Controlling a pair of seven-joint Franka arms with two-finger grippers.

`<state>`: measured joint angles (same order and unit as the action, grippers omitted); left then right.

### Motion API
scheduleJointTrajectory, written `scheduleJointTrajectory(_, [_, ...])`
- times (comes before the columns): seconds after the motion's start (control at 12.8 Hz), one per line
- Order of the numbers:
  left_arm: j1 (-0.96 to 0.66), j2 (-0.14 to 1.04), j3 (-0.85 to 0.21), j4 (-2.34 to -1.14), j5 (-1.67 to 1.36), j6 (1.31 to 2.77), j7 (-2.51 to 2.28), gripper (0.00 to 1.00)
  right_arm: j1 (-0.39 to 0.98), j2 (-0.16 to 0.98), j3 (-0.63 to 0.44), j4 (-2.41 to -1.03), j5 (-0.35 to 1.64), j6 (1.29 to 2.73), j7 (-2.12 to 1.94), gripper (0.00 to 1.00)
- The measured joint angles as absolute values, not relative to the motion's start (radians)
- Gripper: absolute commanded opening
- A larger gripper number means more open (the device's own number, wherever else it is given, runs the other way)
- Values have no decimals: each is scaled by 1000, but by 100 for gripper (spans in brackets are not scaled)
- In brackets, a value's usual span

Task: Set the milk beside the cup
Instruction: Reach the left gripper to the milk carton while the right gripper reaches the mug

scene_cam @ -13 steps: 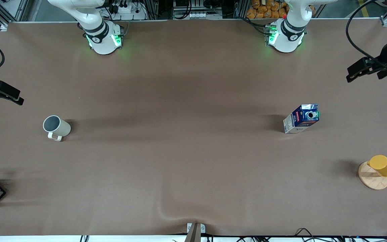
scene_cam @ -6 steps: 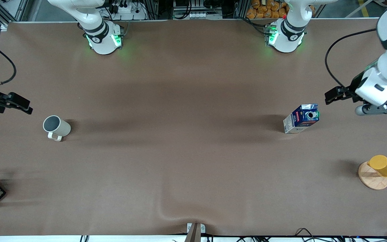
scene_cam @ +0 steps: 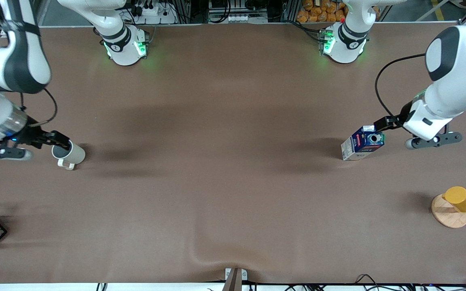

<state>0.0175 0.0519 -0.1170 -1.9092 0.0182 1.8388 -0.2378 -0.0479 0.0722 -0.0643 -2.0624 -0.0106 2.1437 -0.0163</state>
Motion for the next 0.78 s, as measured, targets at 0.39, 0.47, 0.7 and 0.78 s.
scheduleJointTrajectory(0.39, [22,76,-117,-1965,18,1896,-239,100,-176,156,-75,-2229,-20,2316,-125,100])
scheduleJointTrajectory(0.47, [24,78,-117,-1982,18,1914,-239,100,-177,184,-75,-2234,-20,2340,-125,100])
scheduleJointTrajectory(0.7, [27,82,-117,-2024,18,1951,-239,100,-155,248,-63,-2235,-20,2412,-100,98])
scheduleJointTrajectory(0.78, [27,84,-117,-2034,18,1956,-239,100,-149,261,-60,-2235,-20,2425,-92,84])
